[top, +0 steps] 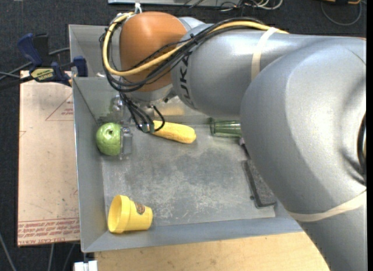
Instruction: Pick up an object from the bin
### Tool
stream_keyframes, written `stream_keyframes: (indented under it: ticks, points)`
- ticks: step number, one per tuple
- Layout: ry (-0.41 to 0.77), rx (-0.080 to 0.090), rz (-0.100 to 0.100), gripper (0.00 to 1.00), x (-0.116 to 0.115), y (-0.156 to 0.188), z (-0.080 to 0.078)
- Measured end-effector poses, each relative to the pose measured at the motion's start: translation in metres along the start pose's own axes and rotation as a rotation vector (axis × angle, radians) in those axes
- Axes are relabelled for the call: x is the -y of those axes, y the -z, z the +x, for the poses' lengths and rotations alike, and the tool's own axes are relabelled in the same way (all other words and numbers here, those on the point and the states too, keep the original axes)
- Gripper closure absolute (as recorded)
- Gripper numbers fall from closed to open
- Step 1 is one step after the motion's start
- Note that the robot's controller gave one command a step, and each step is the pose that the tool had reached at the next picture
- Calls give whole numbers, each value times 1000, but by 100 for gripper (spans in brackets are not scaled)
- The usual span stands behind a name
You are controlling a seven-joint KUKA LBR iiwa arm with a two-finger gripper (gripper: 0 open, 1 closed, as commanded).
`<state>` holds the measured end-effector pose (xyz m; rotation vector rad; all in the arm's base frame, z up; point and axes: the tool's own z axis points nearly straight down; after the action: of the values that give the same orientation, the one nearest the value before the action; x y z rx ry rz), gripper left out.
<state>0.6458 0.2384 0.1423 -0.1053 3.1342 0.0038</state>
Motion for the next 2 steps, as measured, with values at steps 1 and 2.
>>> stream_keyframes:
  ticks: [1, 2]
  points:
    - [282, -3, 0, 0, -1, -32, 6]
    - [409, -5, -2, 0, 2, -54, 11]
